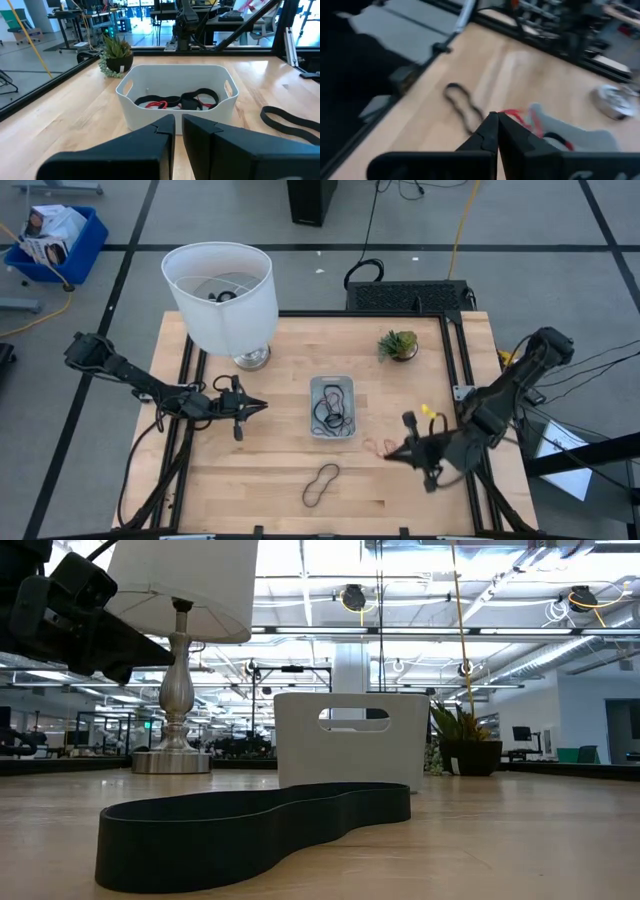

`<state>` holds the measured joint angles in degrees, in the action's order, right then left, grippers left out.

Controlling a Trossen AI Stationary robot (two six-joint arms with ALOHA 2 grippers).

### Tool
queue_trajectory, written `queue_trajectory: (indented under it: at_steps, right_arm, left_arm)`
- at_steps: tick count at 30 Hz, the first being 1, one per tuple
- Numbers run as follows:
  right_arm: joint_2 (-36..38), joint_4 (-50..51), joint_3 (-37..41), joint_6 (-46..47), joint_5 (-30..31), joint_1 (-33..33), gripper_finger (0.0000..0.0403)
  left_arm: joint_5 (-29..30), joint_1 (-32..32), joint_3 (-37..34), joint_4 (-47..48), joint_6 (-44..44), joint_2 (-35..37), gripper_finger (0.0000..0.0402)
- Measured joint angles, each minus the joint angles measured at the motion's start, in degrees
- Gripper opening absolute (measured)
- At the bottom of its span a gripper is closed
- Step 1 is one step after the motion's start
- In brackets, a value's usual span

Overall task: Pick and place rubber bands into bin
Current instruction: Put the red rubber band into the gray bin, then put the black rubber band into the gray bin

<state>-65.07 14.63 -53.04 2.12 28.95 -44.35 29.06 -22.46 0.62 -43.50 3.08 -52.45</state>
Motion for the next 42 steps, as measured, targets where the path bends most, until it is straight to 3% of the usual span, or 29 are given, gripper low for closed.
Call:
queue_trajectory:
  at_steps: [6, 11, 17, 26, 31, 42]
  right_arm:
    - [1.26, 0.88, 0.32, -3.13, 1.10, 6.24, 0.0000]
    - [1.26, -7.00, 4.69, -8.45, 0.77, 11.21, 0.0000]
    - [1.10, -16.48, 9.06, -11.38, -9.81, 20.75, 0.0000]
    - [-2.91, -20.79, 9.18, -13.09, -24.37, 34.98, 0.0000]
    - [-7.30, -22.19, 9.18, -13.10, -26.36, 39.67, 0.0000]
    - [-18.54, -29.87, 9.18, -13.19, -29.74, 43.44, 0.0000]
  left_arm:
    - [0.00, 0.00, 0.00, -0.01, -1.15, 0.00, 0.0042]
    - [0.00, -0.01, 0.00, -0.03, -1.09, 0.00, 0.0042]
    - [0.00, 0.00, 0.00, -0.03, -1.27, 0.00, 0.0042]
    - [0.00, 0.00, 0.00, -0.12, -1.86, 0.00, 0.0042]
    - [0.00, 0.00, 0.00, -0.17, -1.86, 0.00, 0.0042]
    - [0.01, -0.01, 0.00, -0.16, -2.10, 0.00, 0.0042]
